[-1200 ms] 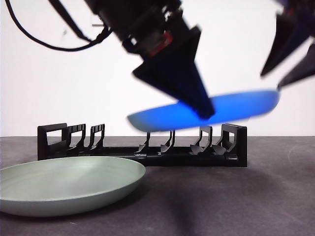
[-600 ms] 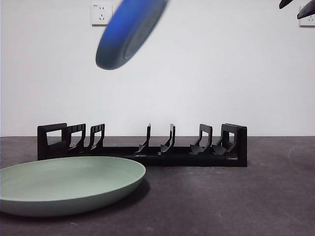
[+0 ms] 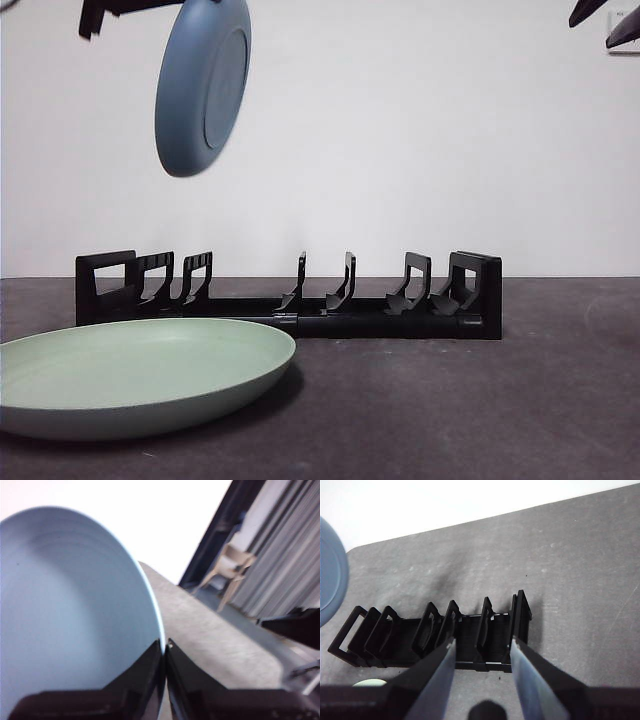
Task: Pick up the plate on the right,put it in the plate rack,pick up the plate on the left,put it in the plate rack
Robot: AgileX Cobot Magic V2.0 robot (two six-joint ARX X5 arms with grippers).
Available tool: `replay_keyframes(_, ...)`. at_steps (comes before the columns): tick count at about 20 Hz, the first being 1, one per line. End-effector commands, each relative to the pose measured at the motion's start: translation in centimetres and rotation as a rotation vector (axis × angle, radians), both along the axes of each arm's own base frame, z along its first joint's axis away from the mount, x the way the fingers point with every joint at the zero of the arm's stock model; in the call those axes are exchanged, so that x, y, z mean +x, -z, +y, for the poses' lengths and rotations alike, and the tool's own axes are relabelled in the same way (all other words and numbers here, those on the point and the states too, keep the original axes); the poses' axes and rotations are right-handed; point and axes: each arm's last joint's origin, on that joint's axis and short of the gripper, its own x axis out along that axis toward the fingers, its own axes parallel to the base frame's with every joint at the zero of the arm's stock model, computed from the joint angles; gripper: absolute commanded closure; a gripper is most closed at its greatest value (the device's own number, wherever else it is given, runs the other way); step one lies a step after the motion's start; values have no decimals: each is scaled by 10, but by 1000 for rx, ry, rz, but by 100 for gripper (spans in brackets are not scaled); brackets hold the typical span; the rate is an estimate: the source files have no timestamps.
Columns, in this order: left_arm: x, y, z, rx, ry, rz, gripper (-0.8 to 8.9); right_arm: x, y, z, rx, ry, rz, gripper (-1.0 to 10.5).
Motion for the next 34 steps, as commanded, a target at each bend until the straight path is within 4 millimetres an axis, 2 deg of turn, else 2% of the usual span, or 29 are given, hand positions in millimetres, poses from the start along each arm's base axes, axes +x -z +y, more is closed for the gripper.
replay_keyframes(1, 16, 14, 7, -51, 7, 97, 823, 2, 2, 1, 6, 6, 9, 761)
replay_keyframes(7, 42, 44, 23, -44, -39, 192, 823, 3, 3, 1, 4, 6, 18, 761)
replay_keyframes(12, 60, 73, 25, -40, -30, 265, 823, 4, 3, 1, 3, 6, 20, 761)
replay_keyframes(20, 63, 93, 25, 1, -58, 365, 808, 4, 3, 1, 16, 3, 26, 761)
replay_keyframes(21, 63, 94, 25, 4, -58, 384, 779, 3, 3, 1, 21, 3, 28, 761)
replay_keyframes(22, 62, 95, 25, 10, -56, 388, 706, 4, 4, 2, 22, -2, 30, 761)
replay_keyframes(24, 60, 94, 25, 17, -48, 392, 545, 4, 5, 8, 30, -32, 45, 761)
replay_keyframes(25, 58, 92, 25, 22, -44, 383, 527, 5, 6, 11, 41, -73, 56, 761)
replay_keyframes(27, 52, 84, 25, 32, -20, 351, 527, 8, 11, 21, 73, -172, 96, 761)
replay_keyframes(30, 36, 61, 26, 62, -11, 266, 526, 17, 26, 44, 83, -308, 186, 761)
replay_keyframes(34, -5, 20, 28, 166, -64, 96, 525, 31, 54, 84, 43, -435, 297, 761)
